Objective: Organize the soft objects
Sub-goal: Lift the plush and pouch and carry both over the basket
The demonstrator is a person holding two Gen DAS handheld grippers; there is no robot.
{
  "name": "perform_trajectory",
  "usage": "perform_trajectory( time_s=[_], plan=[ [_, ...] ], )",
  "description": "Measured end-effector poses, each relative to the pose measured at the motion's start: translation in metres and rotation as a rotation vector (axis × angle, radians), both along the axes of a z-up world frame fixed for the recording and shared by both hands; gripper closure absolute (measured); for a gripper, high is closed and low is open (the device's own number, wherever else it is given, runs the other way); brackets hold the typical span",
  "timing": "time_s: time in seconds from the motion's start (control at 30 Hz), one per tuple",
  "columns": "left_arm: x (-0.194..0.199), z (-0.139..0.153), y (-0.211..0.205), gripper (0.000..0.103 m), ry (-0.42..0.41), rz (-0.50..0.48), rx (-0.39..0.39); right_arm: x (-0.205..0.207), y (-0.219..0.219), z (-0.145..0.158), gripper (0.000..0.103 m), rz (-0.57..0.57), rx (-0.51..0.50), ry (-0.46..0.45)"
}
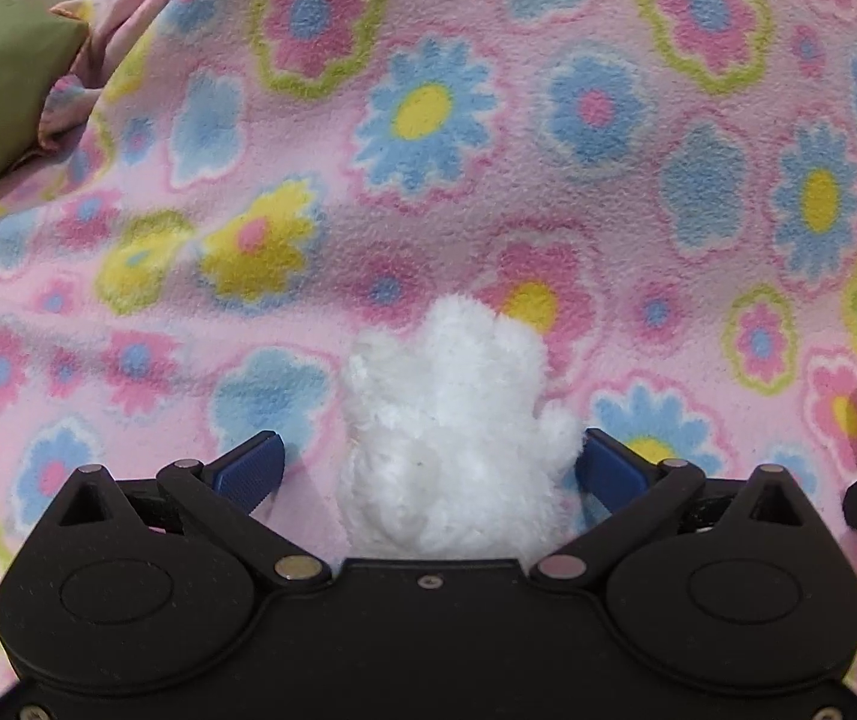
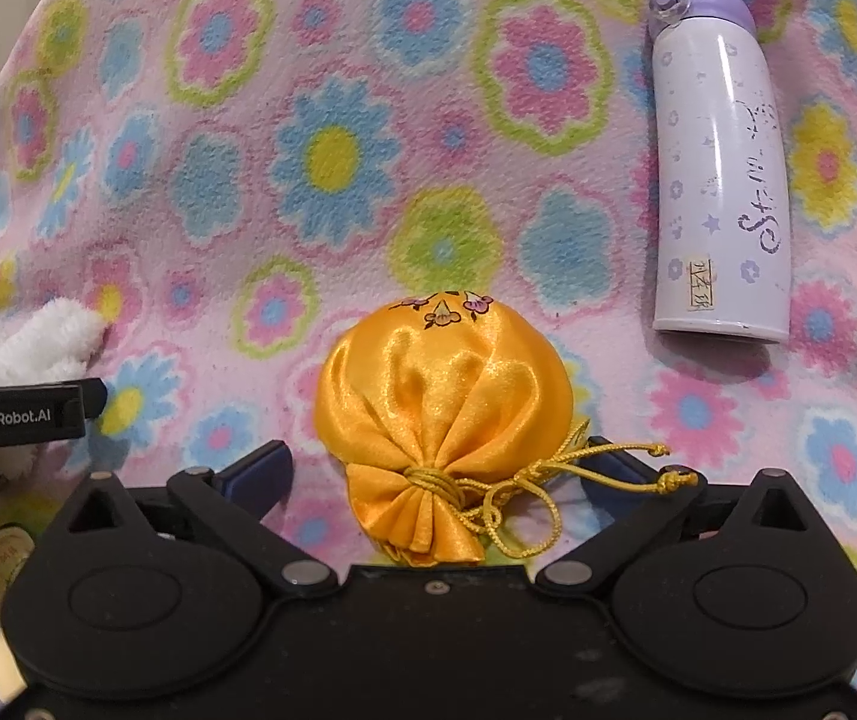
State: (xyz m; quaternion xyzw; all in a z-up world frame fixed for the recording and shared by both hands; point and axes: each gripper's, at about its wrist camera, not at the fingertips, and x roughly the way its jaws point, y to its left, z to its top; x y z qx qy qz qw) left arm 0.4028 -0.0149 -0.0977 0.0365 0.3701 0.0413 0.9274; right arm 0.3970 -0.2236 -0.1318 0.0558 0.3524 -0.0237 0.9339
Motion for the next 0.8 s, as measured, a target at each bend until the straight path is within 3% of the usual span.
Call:
perform_trajectory(
  time_s=[0.43, 0.47, 0.5, 0.53, 0.6, 0.63, 0.67, 0.8],
  plan=[
    [0.004, 0.003, 0.001, 0.005, -0.006, -0.021, -0.008, 0.012, 0.003, -0.002, 0.0, 0.034, -0.018, 0.027],
    [0.002, 0.004, 0.001, 0.009, -0.011, -0.028, -0.012, 0.011, 0.002, -0.001, 0.004, 0.035, -0.017, 0.024],
    [0.001, 0.005, 0.001, 0.012, -0.018, -0.035, -0.011, 0.01, 0.002, 0.0, 0.016, 0.037, -0.021, 0.011],
    [-0.001, 0.006, 0.001, 0.015, -0.026, -0.036, -0.009, 0.008, 0.002, 0.002, 0.021, 0.044, -0.024, -0.002],
    [-0.005, 0.009, 0.001, 0.029, -0.044, -0.039, -0.007, 0.006, 0.002, 0.005, 0.038, 0.051, -0.03, -0.019],
    [-0.007, 0.01, 0.0, 0.034, -0.053, -0.045, -0.005, 0.005, 0.002, 0.006, 0.04, 0.049, -0.035, -0.023],
    [-0.009, 0.012, -0.001, 0.051, -0.055, -0.071, -0.013, 0.004, 0.002, 0.007, 0.041, 0.051, -0.035, -0.023],
    [-0.019, 0.014, -0.01, 0.053, -0.064, -0.135, 0.01, -0.006, 0.004, 0.013, 0.042, 0.067, -0.048, -0.024]
  ],
)
